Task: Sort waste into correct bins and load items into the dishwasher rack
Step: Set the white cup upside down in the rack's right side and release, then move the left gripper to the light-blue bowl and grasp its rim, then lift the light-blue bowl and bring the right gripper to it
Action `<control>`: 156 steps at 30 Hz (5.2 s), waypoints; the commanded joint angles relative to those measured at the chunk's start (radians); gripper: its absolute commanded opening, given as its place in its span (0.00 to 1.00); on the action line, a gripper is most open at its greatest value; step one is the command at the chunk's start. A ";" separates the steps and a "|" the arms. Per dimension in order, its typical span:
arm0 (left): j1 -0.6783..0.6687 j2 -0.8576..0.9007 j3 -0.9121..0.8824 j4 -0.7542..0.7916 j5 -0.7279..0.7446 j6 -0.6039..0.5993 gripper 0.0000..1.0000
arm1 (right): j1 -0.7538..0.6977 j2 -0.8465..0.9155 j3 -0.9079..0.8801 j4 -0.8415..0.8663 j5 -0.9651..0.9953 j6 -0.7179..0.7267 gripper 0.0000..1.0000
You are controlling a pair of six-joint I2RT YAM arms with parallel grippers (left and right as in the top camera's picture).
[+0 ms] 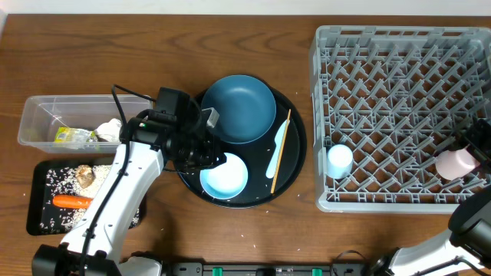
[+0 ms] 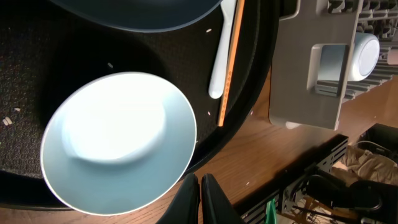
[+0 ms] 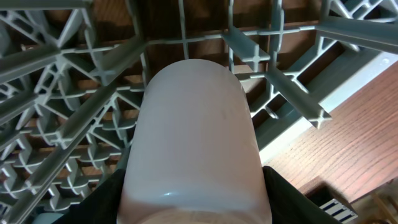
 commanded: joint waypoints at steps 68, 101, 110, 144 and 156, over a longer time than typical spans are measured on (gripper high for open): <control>0.125 -0.063 -0.097 -0.077 -0.393 -0.026 0.31 | 1.164 -0.027 0.072 0.053 -0.180 -0.070 0.63; 0.032 -0.060 -0.281 0.199 -0.235 -0.079 0.38 | 1.233 -0.027 0.045 0.102 -0.179 -0.070 0.64; -0.023 -0.060 -0.281 0.204 -0.344 -0.101 0.38 | 1.233 -0.027 0.045 0.101 -0.179 -0.071 0.64; -0.023 -0.060 -0.363 0.297 -0.344 -0.146 0.27 | 1.233 -0.027 0.044 0.090 -0.175 -0.078 0.64; -0.023 -0.060 -0.367 0.275 -0.344 -0.146 0.27 | 1.233 -0.027 0.044 0.079 -0.175 -0.077 0.64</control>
